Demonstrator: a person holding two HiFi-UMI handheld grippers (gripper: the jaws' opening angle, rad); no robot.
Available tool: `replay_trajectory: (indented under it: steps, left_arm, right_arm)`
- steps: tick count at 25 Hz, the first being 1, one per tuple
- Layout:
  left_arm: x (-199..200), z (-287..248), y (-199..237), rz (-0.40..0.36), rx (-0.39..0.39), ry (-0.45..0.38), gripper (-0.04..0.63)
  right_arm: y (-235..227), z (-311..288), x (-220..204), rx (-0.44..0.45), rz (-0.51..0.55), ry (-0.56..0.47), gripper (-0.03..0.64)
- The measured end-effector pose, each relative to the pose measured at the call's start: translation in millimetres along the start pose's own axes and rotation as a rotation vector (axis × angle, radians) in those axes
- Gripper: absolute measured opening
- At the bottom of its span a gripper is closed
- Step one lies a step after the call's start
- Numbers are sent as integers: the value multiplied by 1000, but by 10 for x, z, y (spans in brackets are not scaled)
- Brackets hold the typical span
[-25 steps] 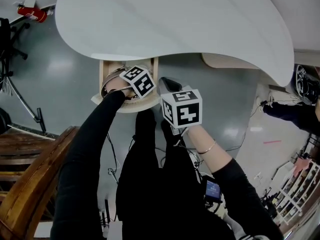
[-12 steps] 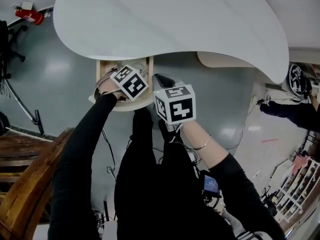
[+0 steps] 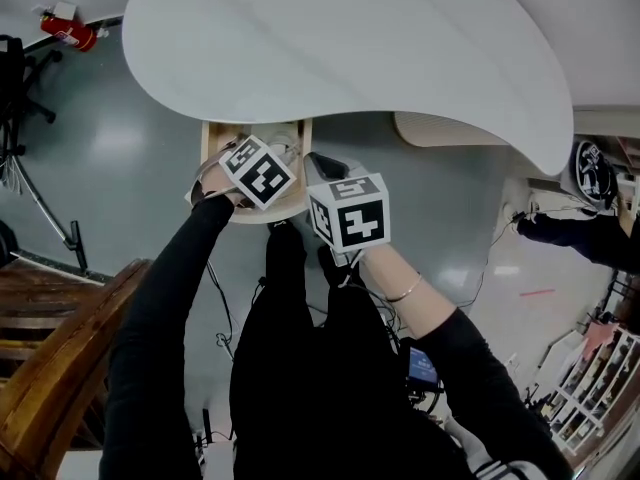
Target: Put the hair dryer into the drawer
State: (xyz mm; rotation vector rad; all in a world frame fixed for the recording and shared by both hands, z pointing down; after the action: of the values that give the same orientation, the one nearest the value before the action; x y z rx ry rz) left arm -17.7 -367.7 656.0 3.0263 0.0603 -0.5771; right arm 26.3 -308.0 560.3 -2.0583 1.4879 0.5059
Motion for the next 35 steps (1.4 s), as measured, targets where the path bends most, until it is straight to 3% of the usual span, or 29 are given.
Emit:
replay_trajectory:
  steps: [9, 19, 27, 35]
  left_arm:
    - [140, 291, -46, 37, 8, -108, 113]
    - [293, 582, -83, 98, 82, -239, 23]
    - [441, 918, -72, 234, 150, -397, 11]
    - [595, 1546, -93, 415, 296, -636, 9]
  right_arm:
    - [92, 73, 62, 15, 28, -17, 2]
    - [134, 172, 136, 44, 93, -61, 2]
    - [100, 324, 277, 91, 129, -118, 2]
    - [52, 581, 437, 172, 171, -183, 2]
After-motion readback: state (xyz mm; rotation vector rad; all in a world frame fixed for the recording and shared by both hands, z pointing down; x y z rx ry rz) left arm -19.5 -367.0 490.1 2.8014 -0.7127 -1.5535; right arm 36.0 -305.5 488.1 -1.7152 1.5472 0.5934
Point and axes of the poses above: the fingertips, and each gripper's own axes: z backward along the fingers, y to its left, x out of its top, the point moved 2 cm from there along z, backward along the fingers, and after that the axes turned 1 degree about -y, right-handed, at the moved point
